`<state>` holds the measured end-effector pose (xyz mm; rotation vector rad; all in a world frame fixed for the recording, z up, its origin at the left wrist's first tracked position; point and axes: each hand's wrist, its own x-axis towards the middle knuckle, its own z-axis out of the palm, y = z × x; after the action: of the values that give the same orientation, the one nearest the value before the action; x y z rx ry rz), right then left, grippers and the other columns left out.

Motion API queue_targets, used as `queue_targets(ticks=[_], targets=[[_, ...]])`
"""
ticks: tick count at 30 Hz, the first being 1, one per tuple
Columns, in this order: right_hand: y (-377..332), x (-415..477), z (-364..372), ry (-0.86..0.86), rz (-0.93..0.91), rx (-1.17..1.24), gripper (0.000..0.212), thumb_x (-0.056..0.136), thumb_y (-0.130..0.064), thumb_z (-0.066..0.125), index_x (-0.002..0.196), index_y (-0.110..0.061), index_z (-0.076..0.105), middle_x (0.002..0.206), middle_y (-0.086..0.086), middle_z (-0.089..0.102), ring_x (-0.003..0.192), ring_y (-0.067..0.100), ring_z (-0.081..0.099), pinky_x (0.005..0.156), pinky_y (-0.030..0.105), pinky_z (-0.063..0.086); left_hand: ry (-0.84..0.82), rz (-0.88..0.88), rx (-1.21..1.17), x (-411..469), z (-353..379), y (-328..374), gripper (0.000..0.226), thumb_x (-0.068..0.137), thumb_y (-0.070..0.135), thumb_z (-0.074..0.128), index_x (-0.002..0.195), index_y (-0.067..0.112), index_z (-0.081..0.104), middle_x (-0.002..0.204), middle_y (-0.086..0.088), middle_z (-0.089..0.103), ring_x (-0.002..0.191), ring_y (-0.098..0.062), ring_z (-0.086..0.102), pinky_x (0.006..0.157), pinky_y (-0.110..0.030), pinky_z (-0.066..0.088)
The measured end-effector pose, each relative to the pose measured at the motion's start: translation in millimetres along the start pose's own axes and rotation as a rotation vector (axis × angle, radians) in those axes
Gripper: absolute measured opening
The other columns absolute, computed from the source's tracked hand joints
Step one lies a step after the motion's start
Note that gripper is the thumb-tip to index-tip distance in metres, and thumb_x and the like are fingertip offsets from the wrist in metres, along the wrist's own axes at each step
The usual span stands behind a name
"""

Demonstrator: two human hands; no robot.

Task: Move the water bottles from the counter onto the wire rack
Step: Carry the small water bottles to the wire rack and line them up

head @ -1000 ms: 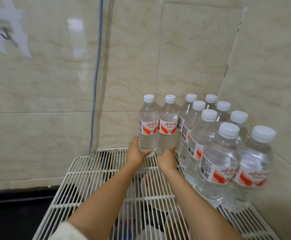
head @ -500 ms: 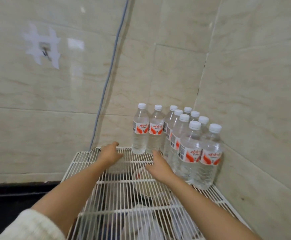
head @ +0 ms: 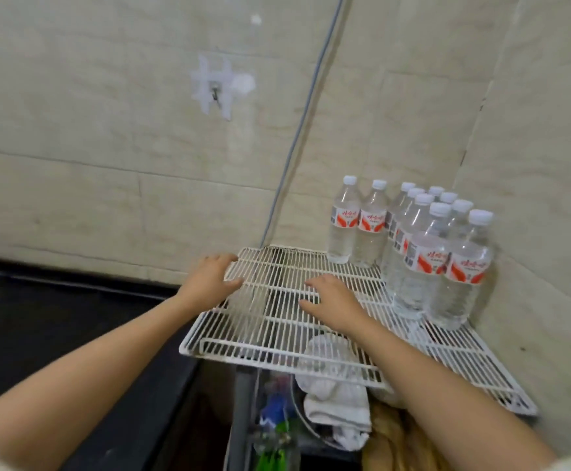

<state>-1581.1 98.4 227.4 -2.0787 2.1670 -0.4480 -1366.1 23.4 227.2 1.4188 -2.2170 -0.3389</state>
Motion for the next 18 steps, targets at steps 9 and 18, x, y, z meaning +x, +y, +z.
queue_targets(ticks=[9, 18], targets=[[-4, -117, 1, 0.057, -0.331, -0.196, 0.056, 0.091, -0.051, 0.042, 0.14, -0.025, 0.033, 0.142, 0.001, 0.038, 0.133, 0.02, 0.031, 0.109, 0.037, 0.023, 0.156, -0.191, 0.309, -178, 0, 41, 0.044, 0.091, 0.049, 0.045, 0.125, 0.022, 0.052, 0.129, -0.002, 0.052, 0.124, -0.024, 0.04, 0.095, -0.036, 0.035], [-23, -181, 33, -0.052, -0.486, -0.25, 0.054, 0.092, -0.052, 0.038, 0.14, -0.026, 0.032, 0.142, 0.003, 0.035, 0.134, 0.022, 0.028, 0.106, 0.038, 0.025, 0.074, -0.401, 0.481, -288, -16, 29, 0.05, 0.093, 0.052, 0.037, 0.133, 0.023, 0.044, 0.139, 0.0, 0.043, 0.131, -0.021, 0.033, 0.104, -0.036, 0.029]])
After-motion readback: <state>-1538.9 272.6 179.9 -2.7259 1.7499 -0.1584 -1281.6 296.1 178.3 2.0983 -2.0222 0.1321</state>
